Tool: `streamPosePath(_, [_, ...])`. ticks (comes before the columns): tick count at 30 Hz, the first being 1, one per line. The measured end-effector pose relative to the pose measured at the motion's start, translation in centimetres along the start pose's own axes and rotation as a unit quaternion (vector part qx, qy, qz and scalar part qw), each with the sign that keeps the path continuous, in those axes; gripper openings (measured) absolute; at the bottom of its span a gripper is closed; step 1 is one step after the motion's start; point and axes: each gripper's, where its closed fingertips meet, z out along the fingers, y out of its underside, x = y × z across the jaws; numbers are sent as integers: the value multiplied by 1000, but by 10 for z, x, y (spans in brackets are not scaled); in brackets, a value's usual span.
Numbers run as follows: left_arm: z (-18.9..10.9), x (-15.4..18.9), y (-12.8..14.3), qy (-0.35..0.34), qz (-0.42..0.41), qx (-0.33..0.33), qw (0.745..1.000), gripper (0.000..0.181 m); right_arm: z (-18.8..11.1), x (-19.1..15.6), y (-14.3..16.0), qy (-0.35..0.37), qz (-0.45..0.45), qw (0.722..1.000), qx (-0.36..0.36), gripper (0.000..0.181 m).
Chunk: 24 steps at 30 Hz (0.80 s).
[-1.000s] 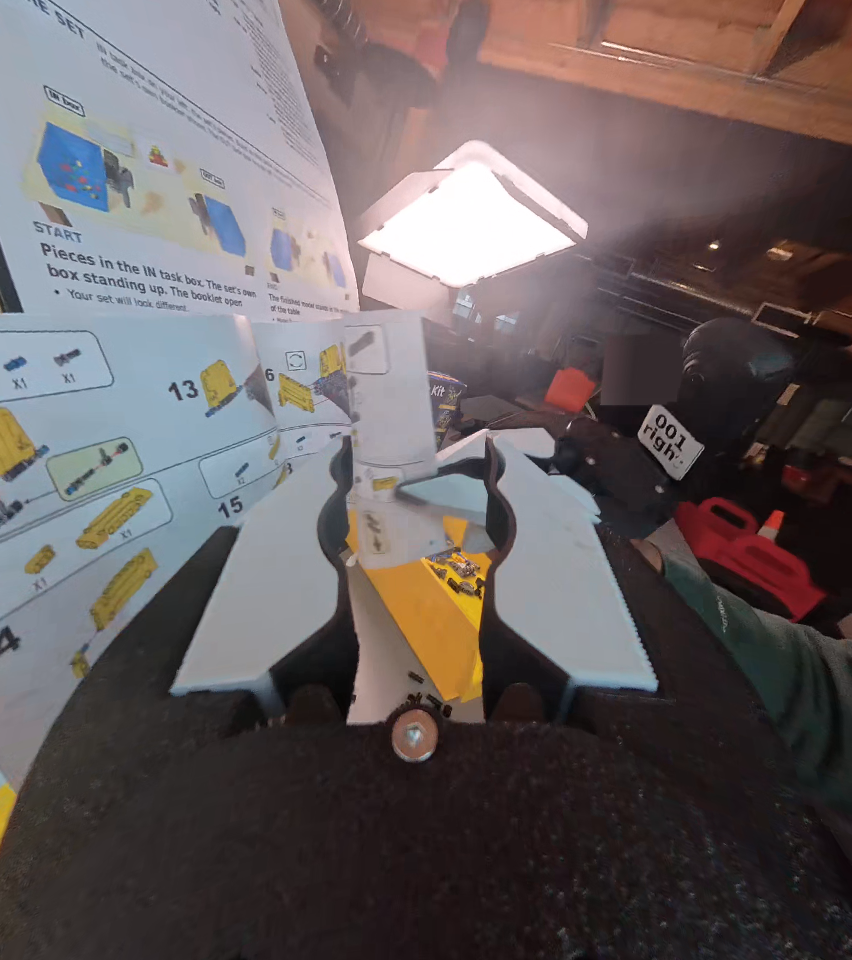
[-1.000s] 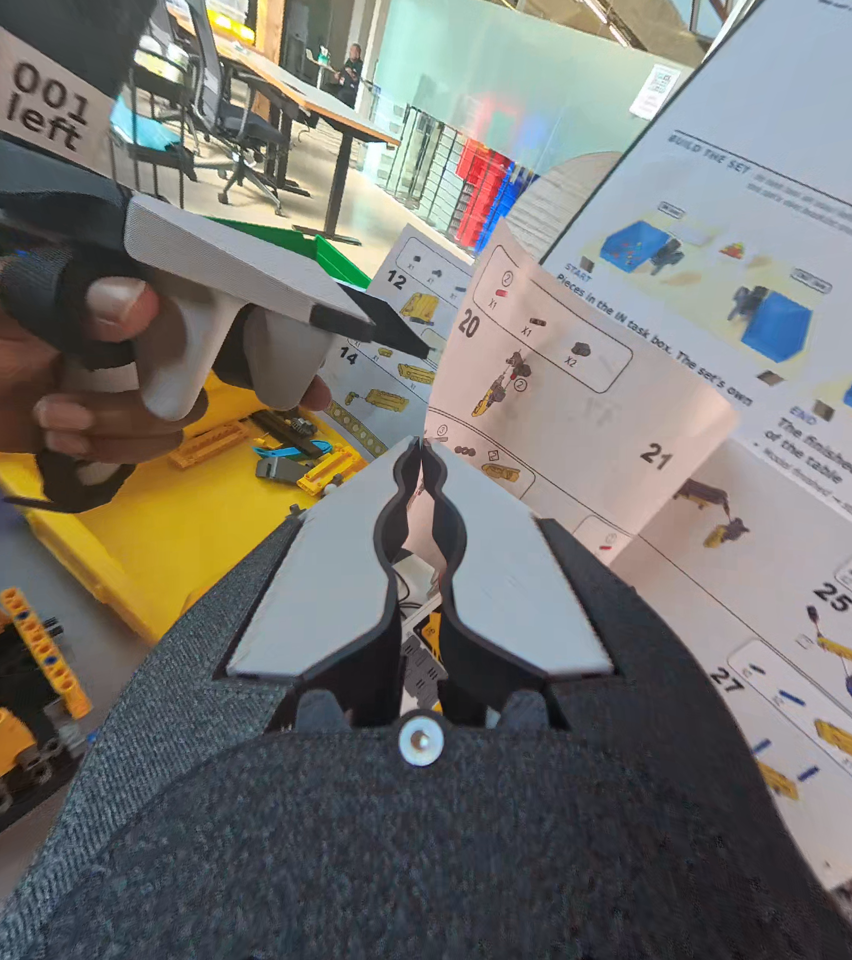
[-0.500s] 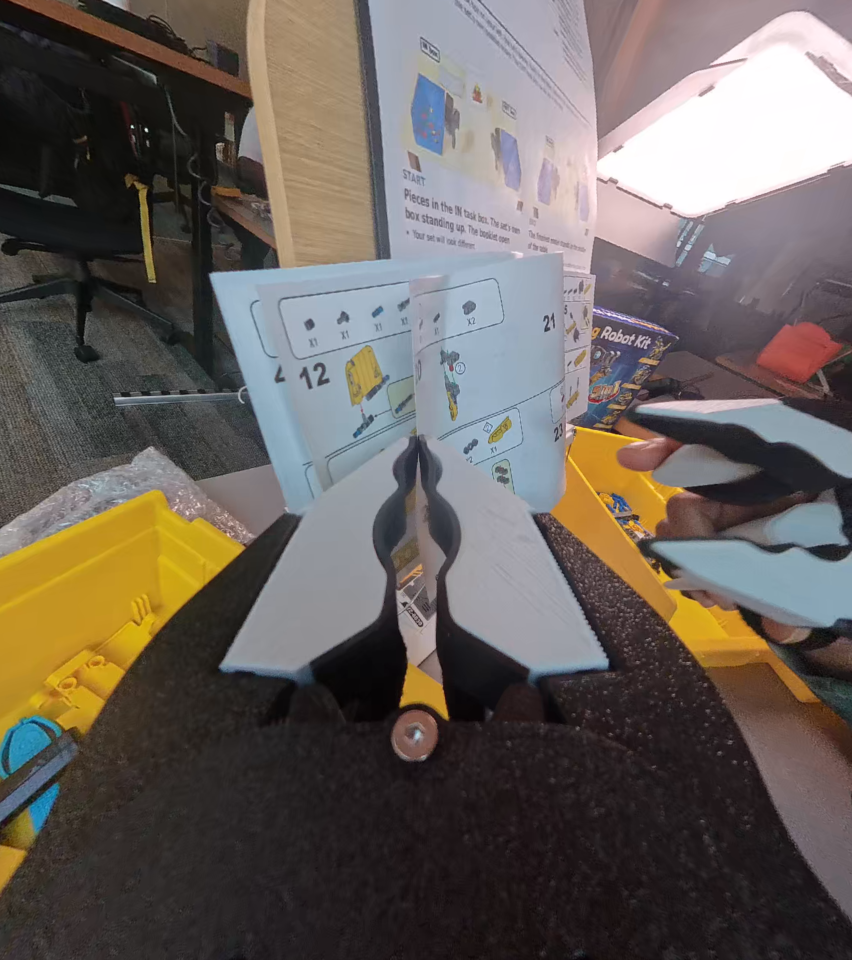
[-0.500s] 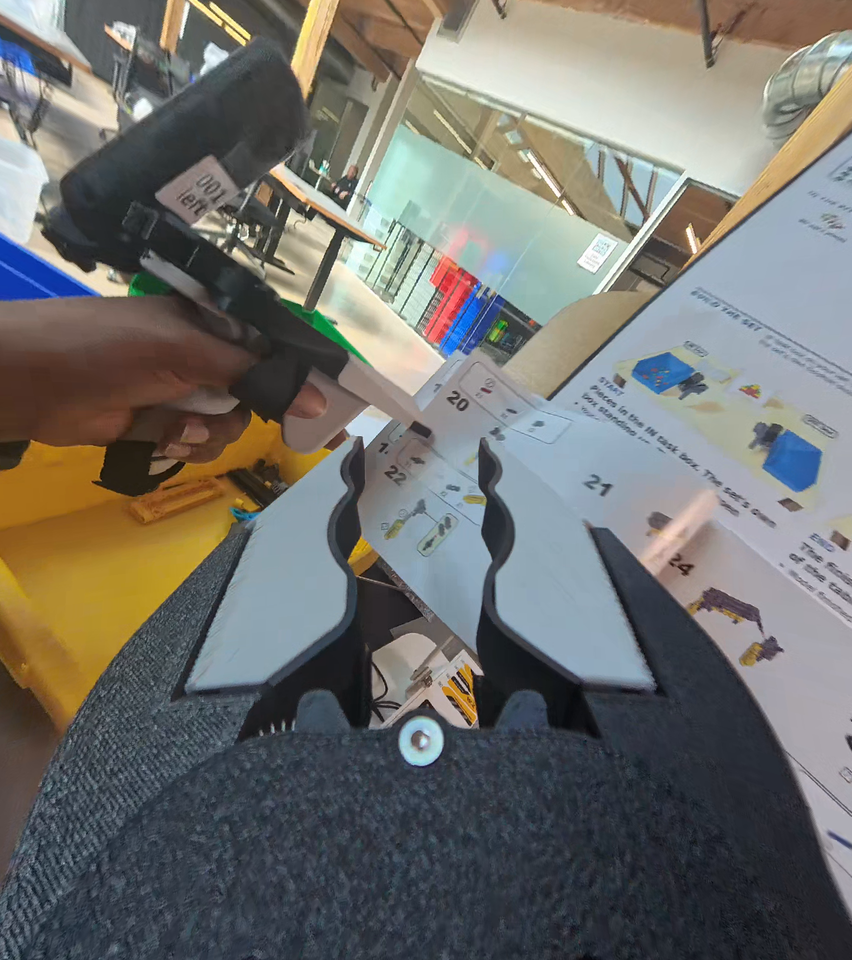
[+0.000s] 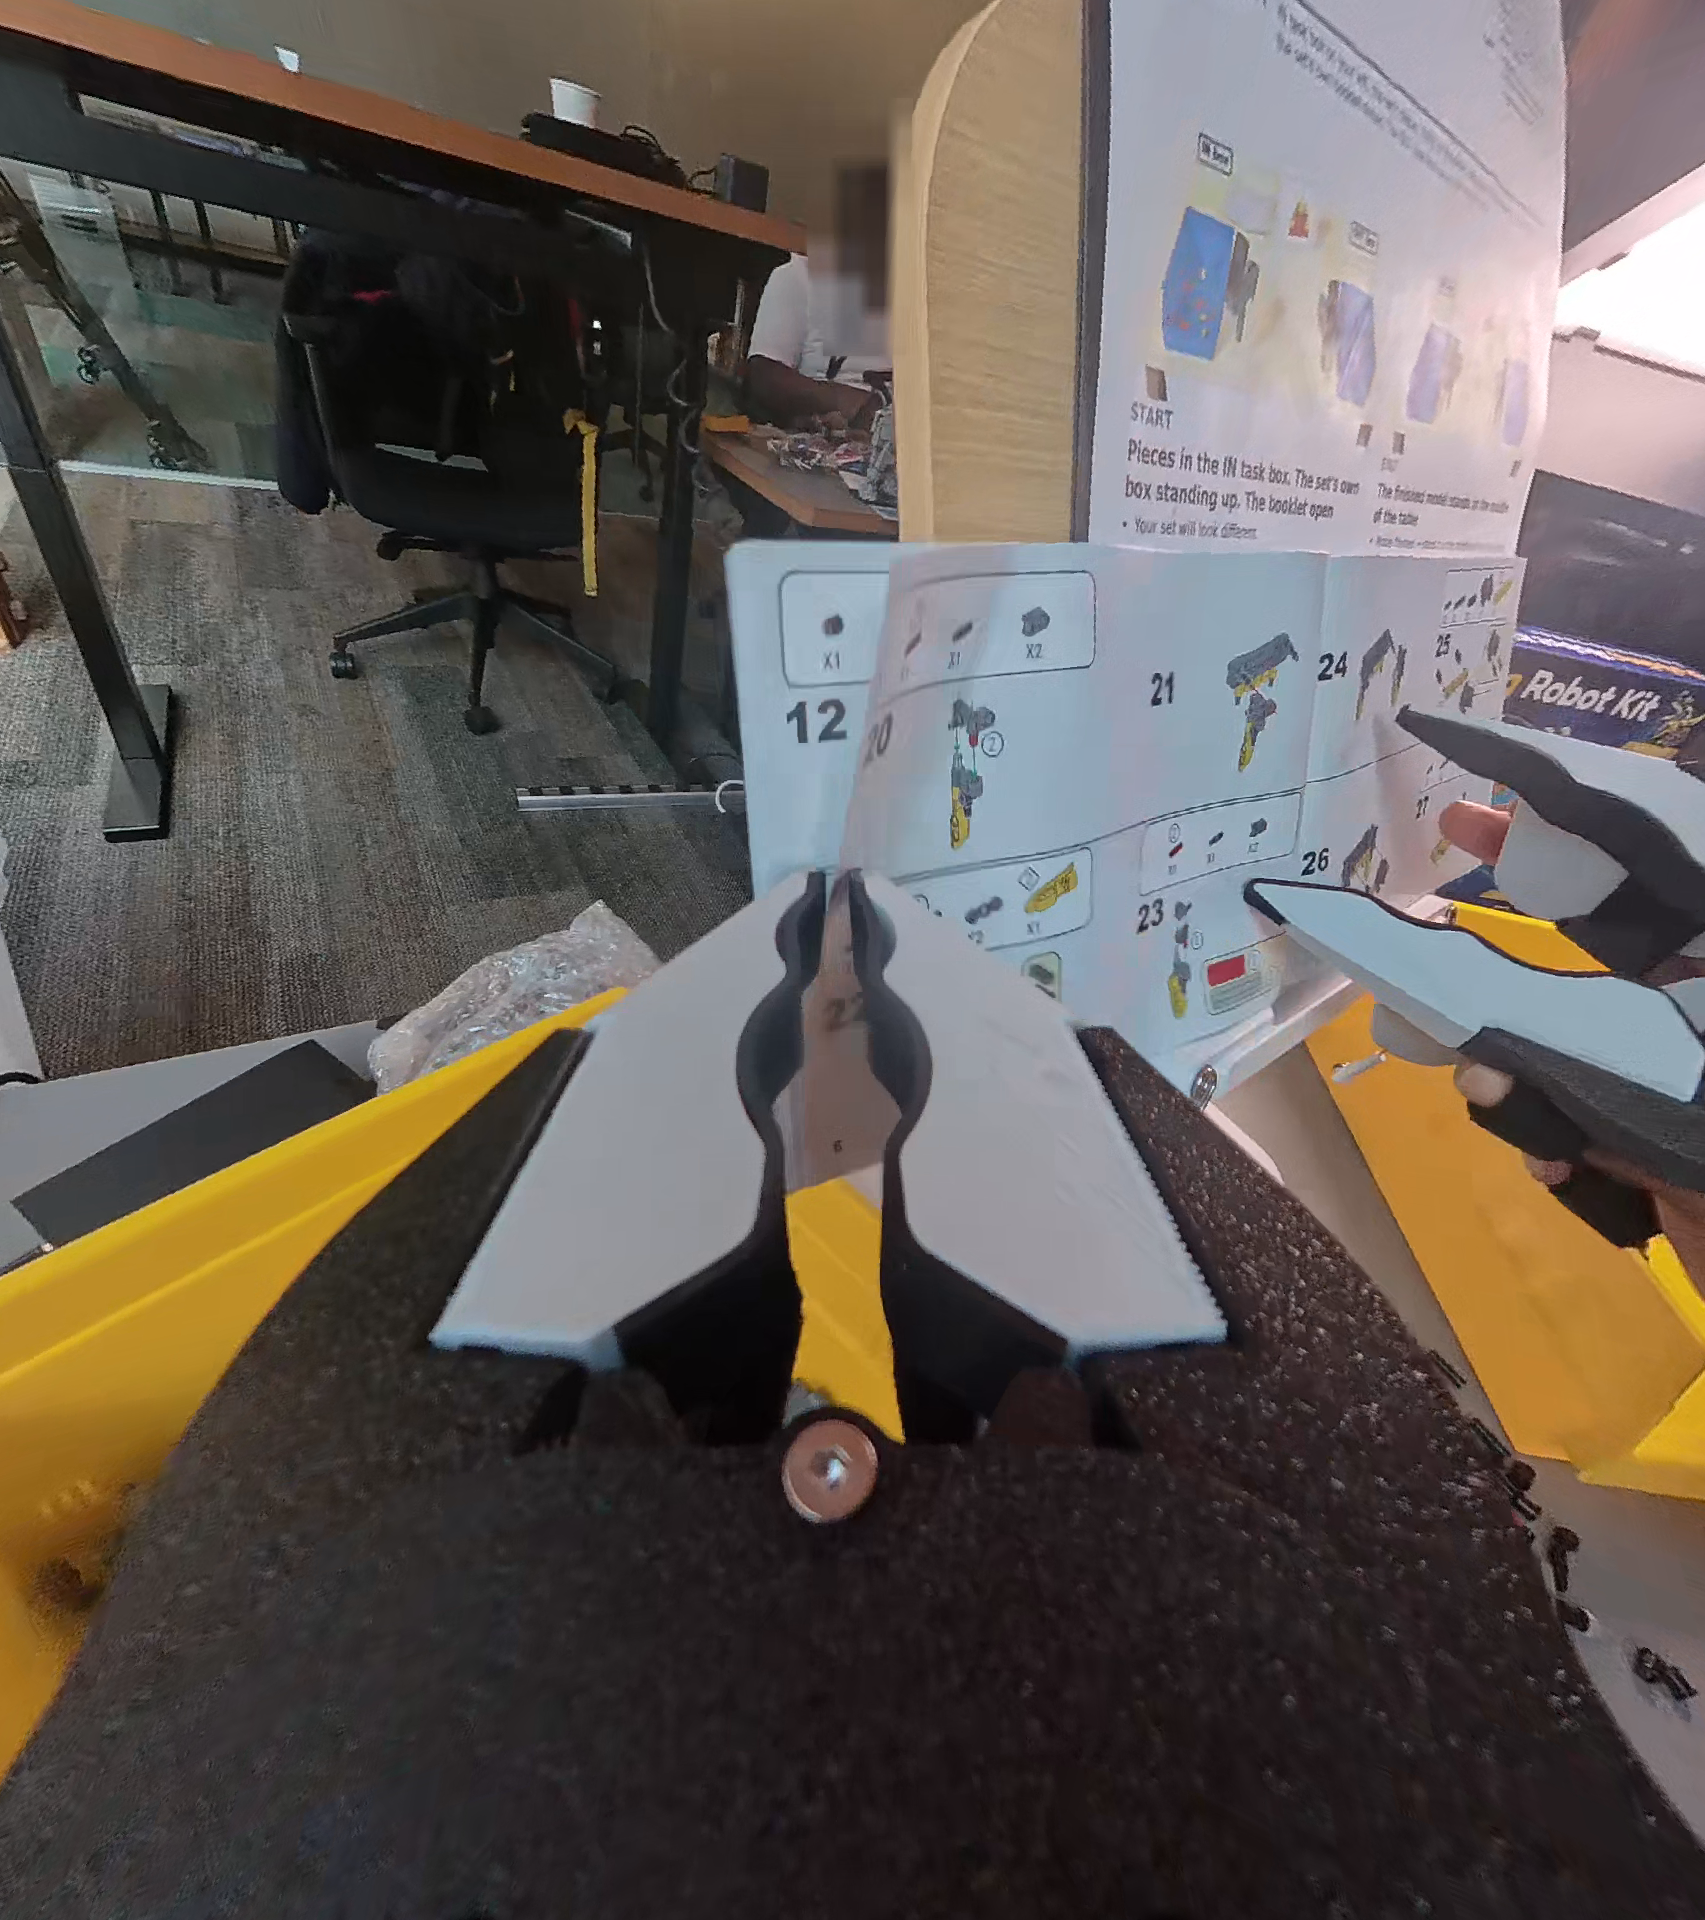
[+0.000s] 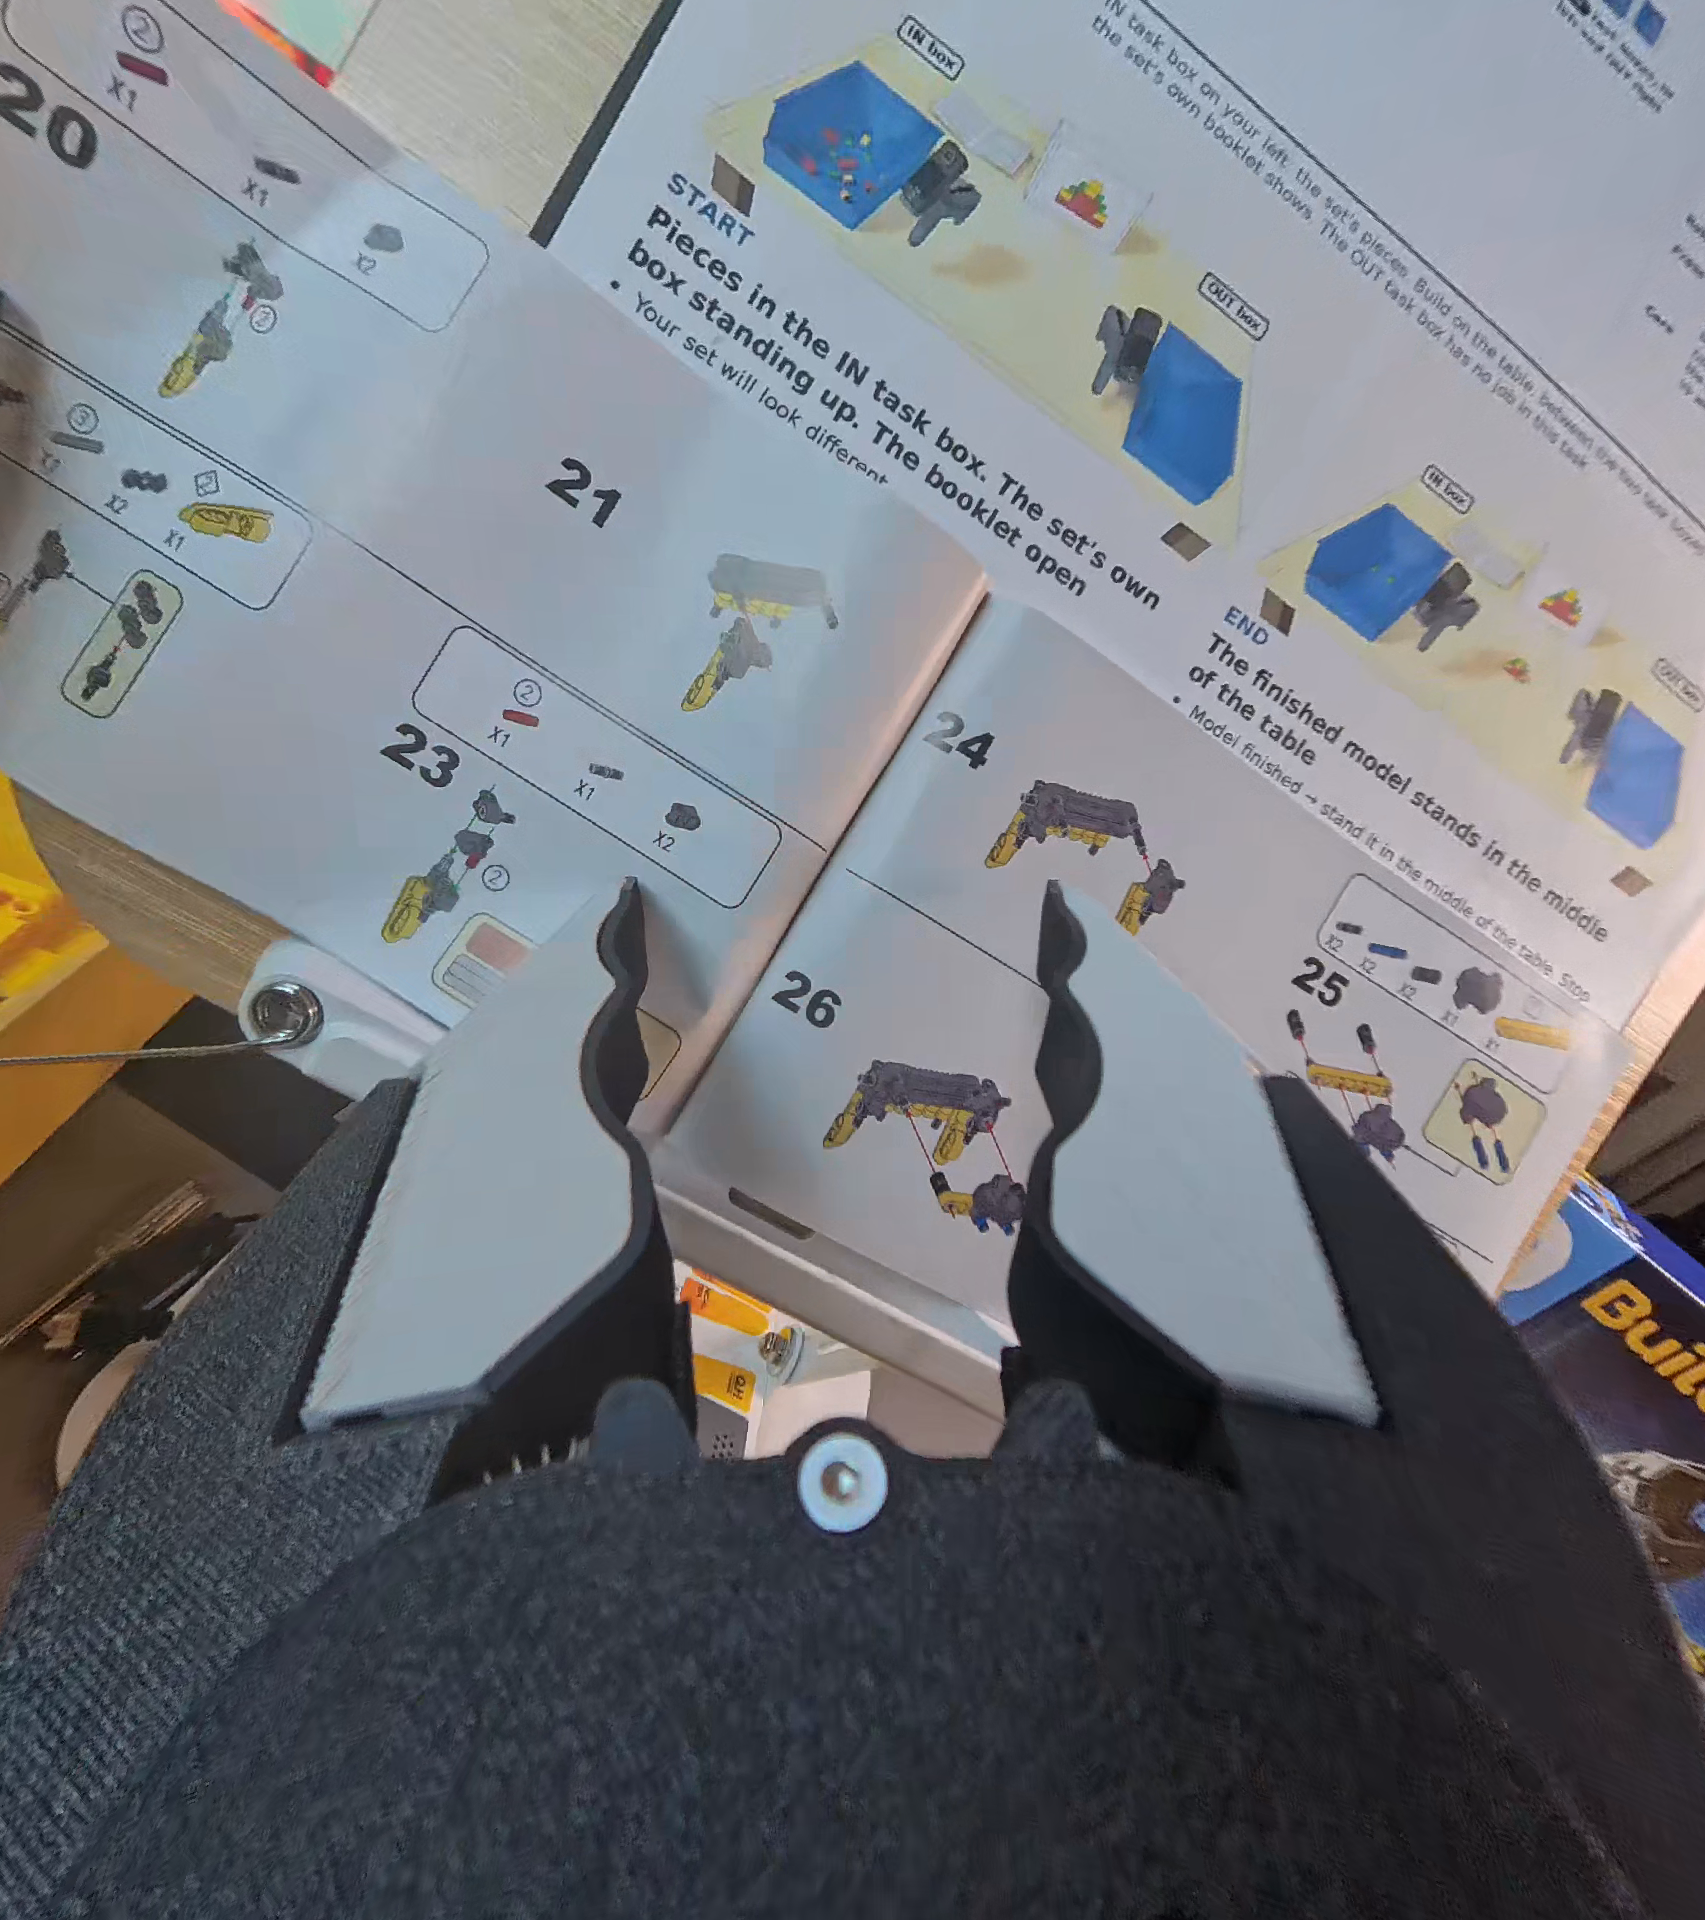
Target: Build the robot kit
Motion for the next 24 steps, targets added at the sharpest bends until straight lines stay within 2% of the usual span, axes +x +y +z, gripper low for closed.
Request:
streamPosePath(5, [-25,9,8,8,-18,6,1000,17,1,2,5,27,25,999,11,79])
streamPosePath(9, [-30,48,65,97,-61,-100,988,36,1,-1,4,22,26,999,12,74])
streamPosePath(11, [-27,57,92,97,-3,-131,987,39,0,-4,4,15,24,1000,9,70])
streamPosePath(13, [-23,62,108,76,83,-138,984,37,0,-4,3,8,20,1000,4,70])
streamPosePath(17, [-5,77,110,42,214,-120,968,31,2,-3,3,-7,19,1000,-6,71])
streamPosePath(20, [13,75,116,2,307,-140,941,26,2,-4,3,-10,12,1000,-9,71])
streamPosePath(22, [20,67,119,-34,374,-155,914,5,2,-4,3,-14,10,1000,-11,71])
streamPosePath(24, [19,64,117,-50,423,-162,890,0,2,-4,3,-18,6,1000,-13,72])
